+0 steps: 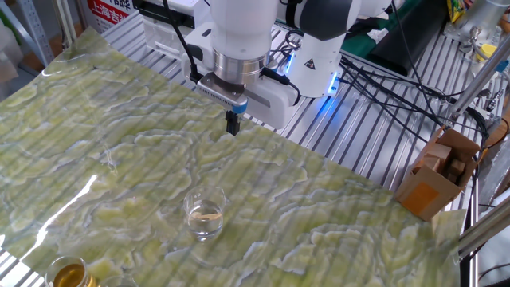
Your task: Stir the beaker with a glass rod
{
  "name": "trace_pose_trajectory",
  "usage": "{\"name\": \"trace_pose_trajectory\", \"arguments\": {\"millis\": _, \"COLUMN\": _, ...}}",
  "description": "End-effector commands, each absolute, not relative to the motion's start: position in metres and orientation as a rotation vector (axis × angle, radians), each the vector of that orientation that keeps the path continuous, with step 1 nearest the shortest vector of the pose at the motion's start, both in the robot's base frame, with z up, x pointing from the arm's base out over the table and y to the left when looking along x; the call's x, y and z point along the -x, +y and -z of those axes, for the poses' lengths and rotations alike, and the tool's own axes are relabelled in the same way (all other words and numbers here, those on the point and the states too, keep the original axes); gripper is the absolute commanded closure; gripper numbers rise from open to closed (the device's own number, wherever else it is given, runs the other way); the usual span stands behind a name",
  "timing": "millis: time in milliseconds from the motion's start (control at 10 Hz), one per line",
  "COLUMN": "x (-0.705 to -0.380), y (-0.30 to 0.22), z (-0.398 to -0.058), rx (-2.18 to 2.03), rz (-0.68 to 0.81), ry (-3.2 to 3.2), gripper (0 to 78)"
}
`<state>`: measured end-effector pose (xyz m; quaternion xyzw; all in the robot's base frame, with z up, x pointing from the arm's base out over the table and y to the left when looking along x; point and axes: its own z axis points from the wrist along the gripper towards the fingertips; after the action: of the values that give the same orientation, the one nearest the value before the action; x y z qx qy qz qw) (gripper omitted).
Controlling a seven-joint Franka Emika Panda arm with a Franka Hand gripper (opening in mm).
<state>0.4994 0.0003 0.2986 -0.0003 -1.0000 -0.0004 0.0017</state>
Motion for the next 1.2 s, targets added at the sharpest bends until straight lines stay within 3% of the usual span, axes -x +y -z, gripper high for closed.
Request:
{"name": "trace_pose_trajectory", "arguments": {"millis": 100, "x": -0.499, "y": 0.0, "z": -0.299, "rx": 0.505, "rz": 0.227, "ry": -3.036, "gripper": 77.6}}
{"name": "trace_pose_trajectory", "arguments": {"millis": 300, "x": -0.499, "y": 0.0, "z": -0.299, "rx": 0.484, "rz": 0.121, "ry": -3.052, "gripper": 77.6}}
{"name": "trace_pose_trajectory", "arguments": {"millis": 1200, "x": -0.511, "y": 0.002, "z": -0.3, "rx": 0.477, "rz": 0.117, "ry": -3.047, "gripper": 77.6}}
